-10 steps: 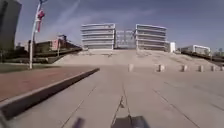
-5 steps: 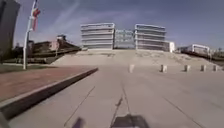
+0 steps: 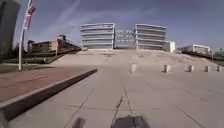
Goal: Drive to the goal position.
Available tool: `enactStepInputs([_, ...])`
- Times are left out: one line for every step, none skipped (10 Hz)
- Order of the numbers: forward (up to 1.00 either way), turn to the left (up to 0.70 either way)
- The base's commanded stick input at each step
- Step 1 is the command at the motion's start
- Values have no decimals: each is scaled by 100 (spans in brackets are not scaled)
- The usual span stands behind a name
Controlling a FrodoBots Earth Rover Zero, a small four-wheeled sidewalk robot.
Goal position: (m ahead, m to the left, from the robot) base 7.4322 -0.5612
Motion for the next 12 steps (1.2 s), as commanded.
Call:
enactStepInputs([70, 0])
enactStepInputs([70, 0])
enactStepInputs([70, 0])
enactStepInputs([70, 0])
enactStepInputs([70, 0])
enactStepInputs([70, 0])
enactStepInputs([70, 0])
enactStepInputs([70, 0])
enactStepInputs([70, 0])
enactStepInputs([70, 0])
enactStepInputs([70, 0])
enactStepInputs([70, 0])
